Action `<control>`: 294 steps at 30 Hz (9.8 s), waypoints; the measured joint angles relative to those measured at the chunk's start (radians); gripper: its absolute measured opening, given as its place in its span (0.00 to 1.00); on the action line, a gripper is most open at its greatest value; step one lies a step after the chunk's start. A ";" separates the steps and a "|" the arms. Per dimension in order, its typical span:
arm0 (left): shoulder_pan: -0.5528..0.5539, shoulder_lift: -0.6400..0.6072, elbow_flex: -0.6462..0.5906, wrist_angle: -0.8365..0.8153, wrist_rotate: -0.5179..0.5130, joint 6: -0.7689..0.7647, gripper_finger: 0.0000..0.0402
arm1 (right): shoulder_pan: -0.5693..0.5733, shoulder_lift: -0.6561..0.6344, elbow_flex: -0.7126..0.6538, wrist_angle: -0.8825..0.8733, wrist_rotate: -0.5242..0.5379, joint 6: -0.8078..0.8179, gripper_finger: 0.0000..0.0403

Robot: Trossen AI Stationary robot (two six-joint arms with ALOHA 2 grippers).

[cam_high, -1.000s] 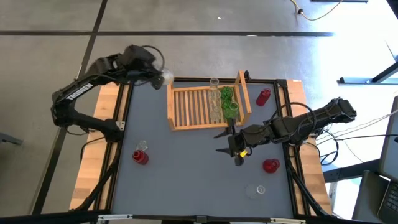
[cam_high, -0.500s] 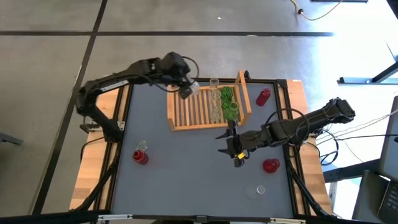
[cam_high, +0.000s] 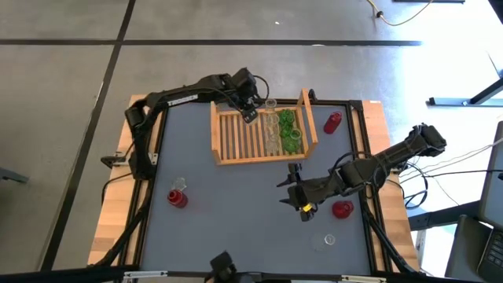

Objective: Sort vases onto shelf
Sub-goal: Put the transparent vase on the shelf, then put the transparent vase on the shelf aligned with the other transparent vase

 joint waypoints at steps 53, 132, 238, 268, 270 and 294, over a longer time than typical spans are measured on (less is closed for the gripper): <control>-0.070 -0.115 -0.009 -0.022 0.001 0.074 0.73 | -0.002 0.075 0.000 0.045 0.004 -0.003 0.55; -1.064 -0.716 -0.970 1.084 -0.261 -0.072 0.73 | 0.593 0.150 0.246 -0.645 0.091 1.354 0.55; -0.930 -0.717 -0.970 1.011 -0.291 0.041 0.73 | -0.646 0.288 0.346 -0.091 -0.263 -0.086 0.31; -0.879 -0.717 -0.970 1.010 -0.279 0.040 0.73 | -0.737 0.478 0.347 0.007 -0.309 -0.152 0.31; -0.879 -0.717 -0.970 1.010 -0.280 0.040 0.73 | -0.737 0.478 0.346 0.007 -0.306 -0.151 0.31; -0.879 -0.717 -0.970 0.998 -0.287 0.041 0.73 | -0.689 0.362 0.344 -0.007 -0.230 -0.139 0.58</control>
